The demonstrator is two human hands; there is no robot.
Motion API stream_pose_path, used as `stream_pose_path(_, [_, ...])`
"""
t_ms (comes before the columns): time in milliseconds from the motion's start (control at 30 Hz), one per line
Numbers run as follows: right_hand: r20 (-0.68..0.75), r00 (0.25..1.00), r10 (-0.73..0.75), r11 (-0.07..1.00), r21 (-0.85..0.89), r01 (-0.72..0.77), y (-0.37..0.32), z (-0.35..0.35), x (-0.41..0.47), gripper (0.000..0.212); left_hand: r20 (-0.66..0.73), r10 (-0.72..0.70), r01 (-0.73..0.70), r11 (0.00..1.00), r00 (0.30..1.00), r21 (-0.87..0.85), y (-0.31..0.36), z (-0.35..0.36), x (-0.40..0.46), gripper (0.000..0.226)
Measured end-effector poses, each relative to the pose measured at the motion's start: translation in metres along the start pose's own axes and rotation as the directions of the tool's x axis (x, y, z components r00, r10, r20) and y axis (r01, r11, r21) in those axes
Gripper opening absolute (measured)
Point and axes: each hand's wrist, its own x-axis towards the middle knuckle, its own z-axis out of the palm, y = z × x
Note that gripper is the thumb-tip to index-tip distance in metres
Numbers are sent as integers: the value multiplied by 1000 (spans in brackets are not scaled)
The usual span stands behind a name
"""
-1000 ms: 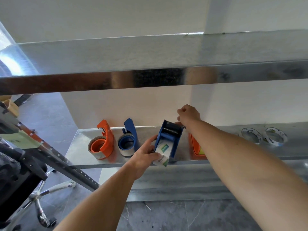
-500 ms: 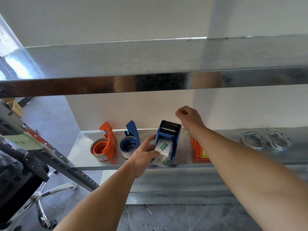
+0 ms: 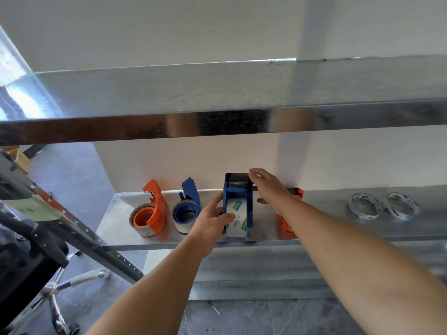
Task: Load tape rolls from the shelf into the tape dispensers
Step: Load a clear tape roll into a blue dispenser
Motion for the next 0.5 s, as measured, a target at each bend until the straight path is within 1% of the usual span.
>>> stream_pose_path(133, [18,997,75,997,-1,-75,7,5,-2,45,-24,-10,11,1000,1000,25,-3,-2,2,65])
stream_pose_path(267, [-65,997,51,998,-32,-53,14,10,-3,51,-54,-19,19,1000,998,15,0,-3,4,62])
stream_pose_path(367, [-105,993,46,998,-35,-50,17,13,-6,46,-85,-39,40,999,996,14,0,-2,7,58])
stream_pose_path(433, [-88,995,44,998,-43,-48,20,16,-10,42,-101,-44,47,998,994,32,0,1,10,53])
stream_pose_path(500, [-40,998,47,998,-42,-49,24,19,-14,40,-107,-39,46,997,994,63,-1,3,13,48])
